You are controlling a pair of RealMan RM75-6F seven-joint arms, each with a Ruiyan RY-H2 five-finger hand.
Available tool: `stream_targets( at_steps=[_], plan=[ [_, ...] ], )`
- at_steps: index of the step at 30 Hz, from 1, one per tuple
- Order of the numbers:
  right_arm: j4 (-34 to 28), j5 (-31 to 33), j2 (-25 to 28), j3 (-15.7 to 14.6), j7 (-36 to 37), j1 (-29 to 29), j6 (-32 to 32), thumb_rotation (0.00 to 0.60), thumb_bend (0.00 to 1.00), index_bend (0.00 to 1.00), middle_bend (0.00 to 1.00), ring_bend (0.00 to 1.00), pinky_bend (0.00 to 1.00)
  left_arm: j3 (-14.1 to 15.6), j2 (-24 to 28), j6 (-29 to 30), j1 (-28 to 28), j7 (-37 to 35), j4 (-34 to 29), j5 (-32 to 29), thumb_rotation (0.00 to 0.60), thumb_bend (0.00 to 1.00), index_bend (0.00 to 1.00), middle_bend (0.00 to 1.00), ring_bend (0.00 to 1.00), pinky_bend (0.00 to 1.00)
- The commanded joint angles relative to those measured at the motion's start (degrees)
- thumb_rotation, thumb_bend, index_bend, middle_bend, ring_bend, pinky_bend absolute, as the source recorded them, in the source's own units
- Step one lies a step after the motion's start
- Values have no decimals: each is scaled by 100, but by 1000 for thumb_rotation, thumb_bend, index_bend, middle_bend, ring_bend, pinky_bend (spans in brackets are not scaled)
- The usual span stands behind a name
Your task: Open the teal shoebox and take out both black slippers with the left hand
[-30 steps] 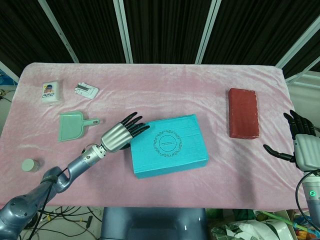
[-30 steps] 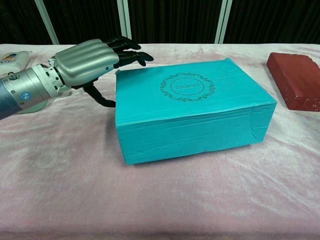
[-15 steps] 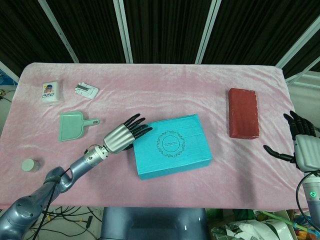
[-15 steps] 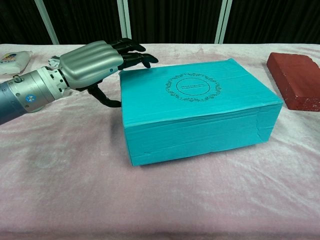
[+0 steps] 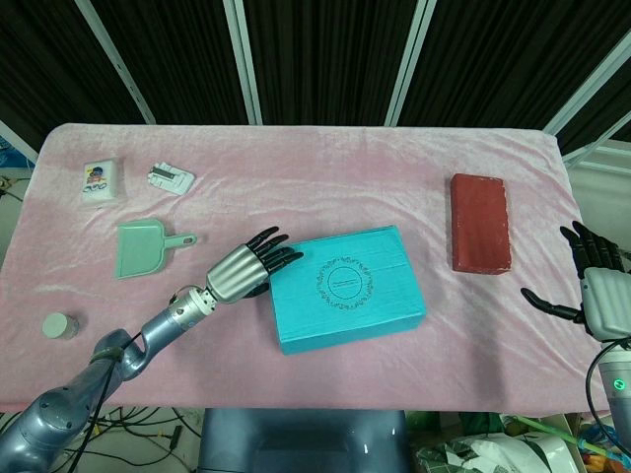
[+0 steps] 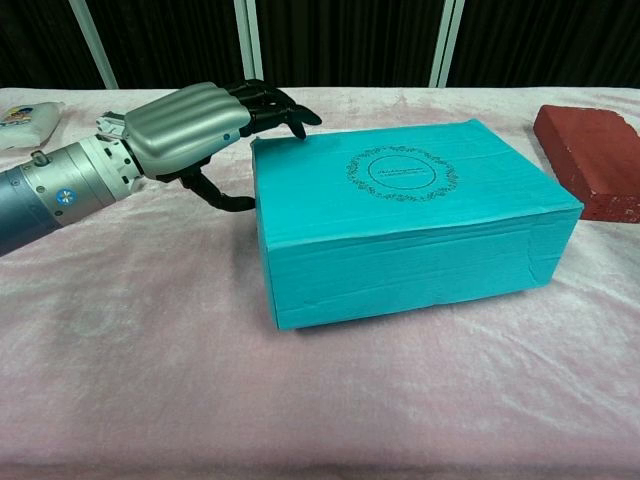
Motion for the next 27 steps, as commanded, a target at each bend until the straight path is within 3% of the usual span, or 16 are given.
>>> stream_targets(
  at_steps=[1, 6, 15, 27],
  plan=[
    [-1, -10, 2, -6, 5, 3, -11, 166, 0, 0, 0, 0, 53, 7, -78, 129, 11, -101, 128, 4, 600, 351, 190, 318, 184, 194],
    [-3, -31, 5, -13, 32, 15, -44, 170, 0, 0, 0, 0, 53, 3, -185, 211, 28, -225, 360, -28, 600, 429, 223, 360, 226, 250],
    [-33, -69, 37, -21, 57, 10, -45, 169, 0, 0, 0, 0, 53, -246, -391, 308, 110, -689, 468, -356, 600, 463, 261, 428, 299, 381],
    [-89, -172, 83, -47, 77, -3, -17, 170, 0, 0, 0, 0, 53, -1161, -570, 56, 301, -2284, -123, -1403, 600, 485, 266, 449, 314, 435]
  ],
)
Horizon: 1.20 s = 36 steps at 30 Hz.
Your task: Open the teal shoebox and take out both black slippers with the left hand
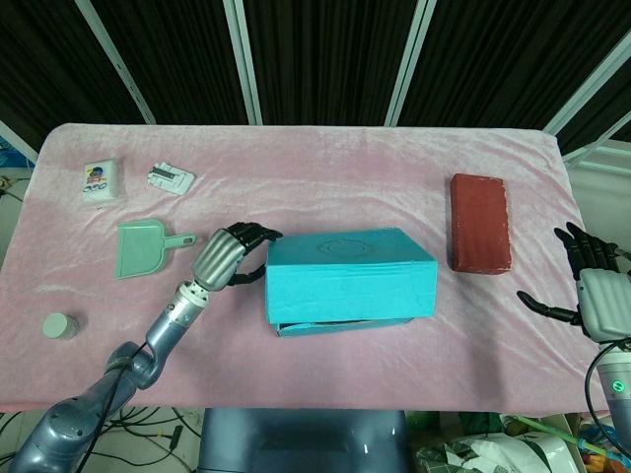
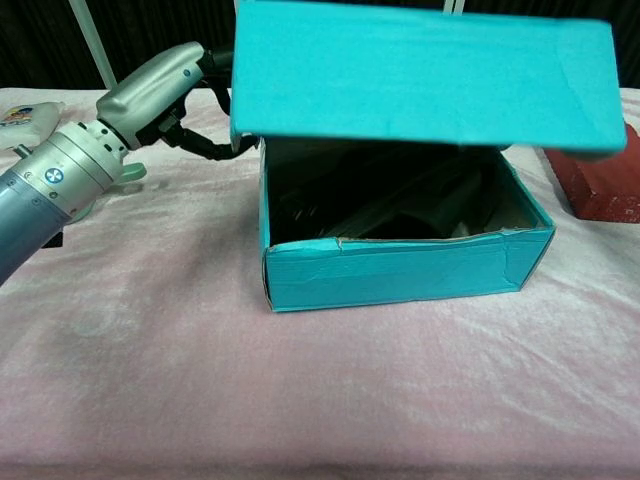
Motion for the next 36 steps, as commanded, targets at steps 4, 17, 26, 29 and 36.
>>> stream_targets(
  at_steps=[4, 17, 26, 29, 36],
  plan=[
    [-45, -41, 26, -21, -13, -14, 19, 172, 0, 0, 0, 0, 53, -727, 13, -563, 97, -940, -820, -826, 600, 497, 254, 442, 314, 431],
    [-128, -126, 28, -95, -32, -103, 126, 173, 0, 0, 0, 0, 53, -2671, 1080, -3029, 282, -1229, -4082, -3655, 600, 476, 125, 235, 98, 263],
    [-79, -143, 21, -129, 41, -157, 159, 173, 0, 0, 0, 0, 53, -2482, 1623, -2733, 510, -419, -4606, -3205, 594, 185, 0, 67, 0, 158],
    [-62, -161, 22, -123, 79, -165, 179, 171, 0, 0, 0, 0, 53, -2207, 1695, -2125, 609, 335, -4512, -2786, 586, 181, 0, 62, 0, 158],
    [-37, -179, 13, -124, 113, -166, 177, 172, 0, 0, 0, 0, 53, -1670, 2037, -1037, 854, 2078, -4634, -2028, 600, 181, 22, 125, 22, 187]
  ],
)
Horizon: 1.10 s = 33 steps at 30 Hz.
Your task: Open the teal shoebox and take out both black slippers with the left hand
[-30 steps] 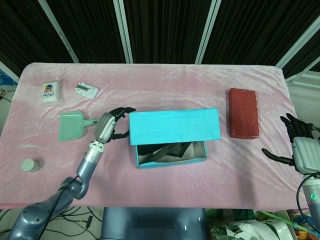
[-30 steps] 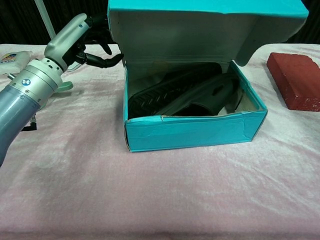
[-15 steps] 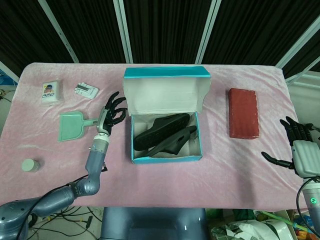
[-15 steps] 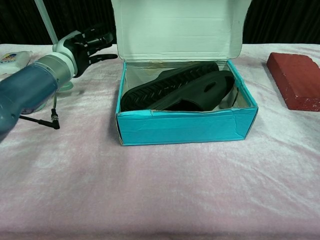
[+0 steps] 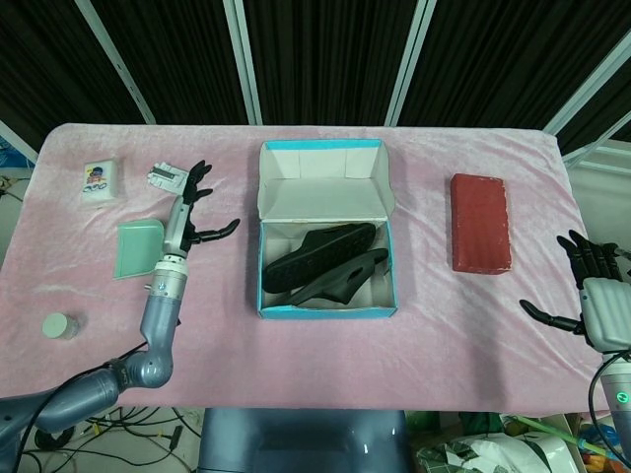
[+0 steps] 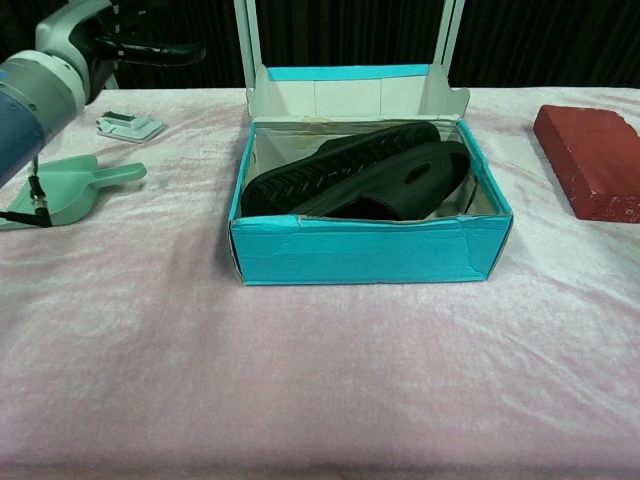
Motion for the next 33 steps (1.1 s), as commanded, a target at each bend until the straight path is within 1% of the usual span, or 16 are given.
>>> stream_targets(
  at_steps=[1, 3, 4, 5, 6, 9, 12, 17, 18, 19, 23, 27, 33],
  plan=[
    [3, -5, -7, -2, -1, 6, -11, 172, 0, 0, 0, 0, 53, 476, 381, 793, 243, 1223, -202, 659, 600, 181, 33, 145, 33, 199],
    [5, -15, -17, -4, -3, 15, -21, 170, 0, 0, 0, 0, 53, 588, 531, 823, 271, 1604, -380, 752, 600, 182, 57, 174, 59, 233],
    [0, -37, -30, -8, -11, 26, -27, 170, 0, 0, 0, 0, 53, 698, 658, 780, 263, 1999, -540, 814, 600, 183, 56, 174, 63, 241],
    [-5, -73, -56, -23, -26, 38, -39, 171, 0, 0, 0, 0, 53, 847, 802, 601, 198, 2577, -813, 840, 600, 184, 57, 175, 66, 246],
    [-3, -82, -69, -30, -35, 40, -42, 170, 0, 0, 0, 0, 53, 859, 869, 499, 170, 2853, -1020, 746, 600, 185, 61, 176, 70, 255],
    [4, -107, -87, -51, -57, 39, -45, 173, 0, 0, 0, 0, 53, 837, 934, 327, 75, 3405, -1409, 518, 600, 185, 81, 191, 105, 306],
    [2, -145, -90, -75, -74, 21, -17, 175, 0, 0, 0, 0, 53, 816, 854, 159, -134, 4107, -1654, 293, 600, 185, 118, 229, 156, 346],
    [-2, -215, -76, -102, -36, -38, 79, 173, 0, 0, 0, 0, 53, 701, 521, -27, -517, 5085, -1671, -201, 600, 185, 170, 278, 203, 391],
    [6, -232, -76, -119, -1, -73, 121, 173, 0, 0, 0, 0, 53, 651, 343, -186, -697, 5383, -1607, -470, 600, 185, 175, 283, 208, 396],
    [20, -251, -80, -129, 22, -88, 140, 173, 0, 0, 0, 0, 53, 581, 230, -188, -785, 5584, -1570, -685, 600, 185, 177, 284, 209, 398],
    [89, -279, -103, -163, 108, -129, 163, 173, 0, 0, 0, 0, 53, 394, -141, -154, -1045, 6010, -1387, -1246, 600, 185, 190, 282, 210, 408],
    [154, -296, -114, -186, 174, -158, 175, 172, 0, 0, 0, 0, 53, 273, -443, -192, -1238, 6115, -1175, -1606, 600, 185, 185, 277, 210, 424],
    [231, -313, -117, -200, 269, -196, 203, 174, 0, 0, 0, 0, 53, 227, -781, -178, -1431, 6110, -861, -1761, 600, 184, 171, 277, 210, 426]
  ],
)
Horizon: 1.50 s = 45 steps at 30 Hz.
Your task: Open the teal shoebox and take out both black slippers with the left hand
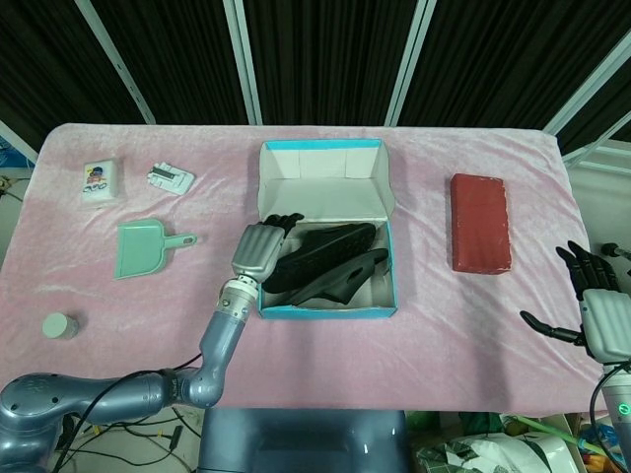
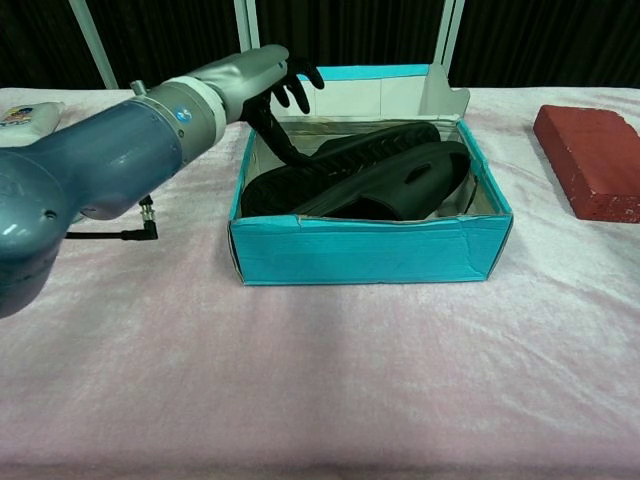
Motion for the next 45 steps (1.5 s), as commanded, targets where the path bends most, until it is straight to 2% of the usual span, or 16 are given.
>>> stream_targets(
  at_steps=[1, 14, 17, 23, 28, 34, 38, 42, 45],
  plan=[
    [36, 0, -1, -4, 43, -15, 7, 173, 0, 0, 0, 0, 53, -9, -157, 13, -94, -3, 170, -40, 600, 184, 167, 276, 210, 426],
    [145, 17, 5, -14, 201, -92, 47, 176, 0, 0, 0, 0, 53, 3, -843, -137, -453, -24, 1287, -112, 600, 182, 160, 278, 217, 426],
    [157, 25, 7, -14, 228, -108, 56, 177, 0, 0, 0, 0, 53, 36, -1007, -153, -544, 19, 1587, -65, 600, 211, 167, 291, 241, 429],
    [169, 7, 23, -15, 300, -141, 87, 180, 0, 0, 0, 0, 53, 133, -1434, 4, -682, -225, 2322, 360, 600, 572, 296, 479, 437, 555],
    [195, 13, 48, -17, 397, -180, 108, 180, 0, 0, 0, 0, 53, 311, -1608, 132, -701, -387, 2881, 771, 600, 683, 368, 551, 502, 608],
    [225, -15, 59, -8, 531, -214, 154, 180, 0, 0, 0, 0, 53, 475, -1283, -56, -561, -720, 2928, 1126, 600, 720, 429, 582, 512, 619],
    [232, -52, 42, -6, 549, -215, 172, 180, 0, 0, 0, 0, 53, 510, -919, -148, -413, -974, 2634, 1283, 600, 715, 446, 587, 512, 619],
    [218, -61, 30, 4, 525, -201, 166, 181, 0, 0, 0, 0, 53, 505, -615, 24, -260, -1516, 2276, 1616, 600, 710, 453, 588, 511, 614],
    [191, -70, 33, 12, 485, -185, 157, 181, 0, 0, 0, 0, 53, 507, -449, 349, -142, -2185, 2066, 2037, 600, 703, 457, 590, 511, 612]
  ],
)
